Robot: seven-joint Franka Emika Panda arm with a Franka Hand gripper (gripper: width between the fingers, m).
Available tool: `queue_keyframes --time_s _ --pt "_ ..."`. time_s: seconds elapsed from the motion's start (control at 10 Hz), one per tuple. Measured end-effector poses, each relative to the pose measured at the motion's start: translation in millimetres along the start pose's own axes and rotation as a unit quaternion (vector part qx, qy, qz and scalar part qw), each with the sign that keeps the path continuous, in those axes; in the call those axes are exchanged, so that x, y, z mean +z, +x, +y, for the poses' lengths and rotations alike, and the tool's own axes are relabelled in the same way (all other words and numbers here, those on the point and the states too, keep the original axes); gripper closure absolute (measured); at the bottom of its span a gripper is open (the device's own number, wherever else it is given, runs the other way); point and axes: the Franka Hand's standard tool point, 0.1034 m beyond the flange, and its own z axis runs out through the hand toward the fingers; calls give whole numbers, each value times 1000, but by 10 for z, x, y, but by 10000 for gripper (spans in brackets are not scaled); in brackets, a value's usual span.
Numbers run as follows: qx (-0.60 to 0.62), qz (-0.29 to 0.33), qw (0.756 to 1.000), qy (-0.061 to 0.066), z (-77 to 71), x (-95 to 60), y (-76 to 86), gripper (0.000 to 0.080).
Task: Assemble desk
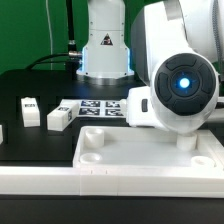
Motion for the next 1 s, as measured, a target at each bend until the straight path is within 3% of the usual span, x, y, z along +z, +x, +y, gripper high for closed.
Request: queue_keyframes --time_s 0.4,0.5,0.6,0.7,0.8,0.9,1.0 --pt "-20 -7 1000 3 -14 -396 -410 511" --pt "-24 5 1000 2 -22 -405 -364 511" --pt "-31 32 999 0 -38 -302 -206 511" --pt "-31 23 999 0 -40 -279 -246 511" --pt "-31 33 999 1 -46 -305 -214 511" --pt "-30 88 996 3 -68 -384 -112 511" --pt "-38 118 992 3 -42 -452 -177 511"
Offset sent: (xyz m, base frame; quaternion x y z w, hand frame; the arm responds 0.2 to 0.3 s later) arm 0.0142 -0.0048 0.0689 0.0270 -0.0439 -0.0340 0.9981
